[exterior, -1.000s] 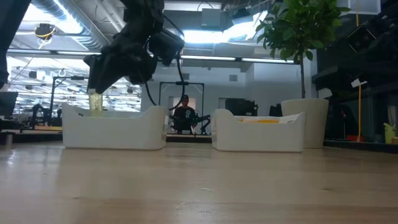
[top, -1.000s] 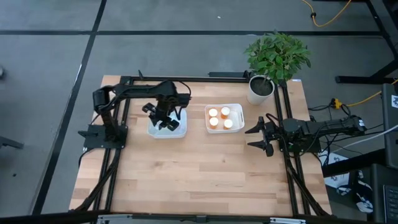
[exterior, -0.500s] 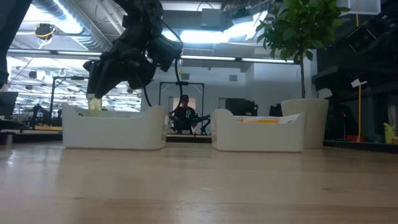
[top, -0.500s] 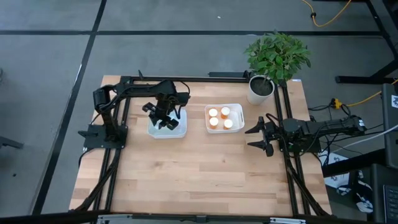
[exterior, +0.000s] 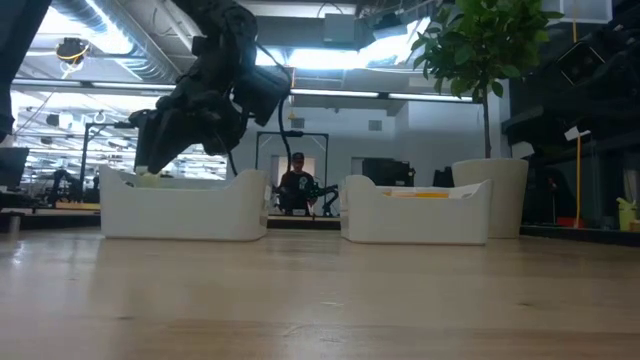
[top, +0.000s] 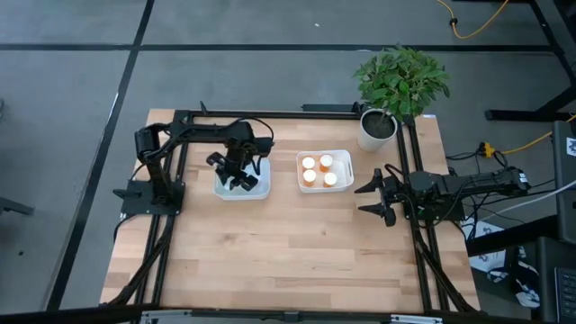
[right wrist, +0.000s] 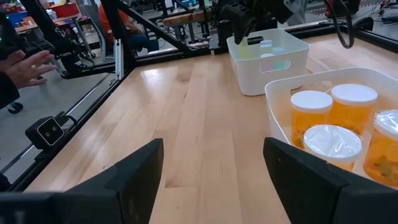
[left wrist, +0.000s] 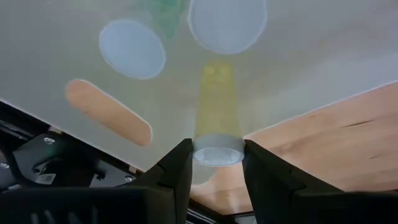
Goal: Pick and place medicine bottles into bin by pill shape (circle, oval)
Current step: Put the yellow pill bottle into the left white bin
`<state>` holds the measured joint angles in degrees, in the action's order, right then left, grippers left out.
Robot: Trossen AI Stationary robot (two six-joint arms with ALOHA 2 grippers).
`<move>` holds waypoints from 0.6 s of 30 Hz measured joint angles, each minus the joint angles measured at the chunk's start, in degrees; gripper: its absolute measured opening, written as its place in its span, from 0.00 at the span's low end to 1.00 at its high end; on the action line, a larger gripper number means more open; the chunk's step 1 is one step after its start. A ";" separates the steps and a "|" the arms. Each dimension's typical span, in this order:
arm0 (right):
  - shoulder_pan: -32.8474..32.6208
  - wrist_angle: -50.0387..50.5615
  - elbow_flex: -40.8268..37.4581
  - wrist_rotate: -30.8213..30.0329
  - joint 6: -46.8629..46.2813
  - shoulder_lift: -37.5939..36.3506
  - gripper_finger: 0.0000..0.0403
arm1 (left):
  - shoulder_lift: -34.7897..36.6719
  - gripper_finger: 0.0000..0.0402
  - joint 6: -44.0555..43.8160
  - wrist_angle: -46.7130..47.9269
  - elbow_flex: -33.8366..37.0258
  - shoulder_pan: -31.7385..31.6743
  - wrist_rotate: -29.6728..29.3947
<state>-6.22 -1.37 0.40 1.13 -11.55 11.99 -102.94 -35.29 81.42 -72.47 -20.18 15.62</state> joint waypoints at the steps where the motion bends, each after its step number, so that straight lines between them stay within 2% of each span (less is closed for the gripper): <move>1: -0.01 0.00 0.00 0.00 0.00 0.00 0.69 | 0.00 0.30 0.00 -0.10 0.13 0.00 0.00; 18: -0.01 0.00 0.00 0.00 0.00 0.00 0.69 | 0.02 0.30 0.00 -3.09 2.99 -0.04 0.37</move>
<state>-6.23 -1.37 0.40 1.13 -11.55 11.99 -102.91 -35.29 78.32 -69.47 -20.23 15.99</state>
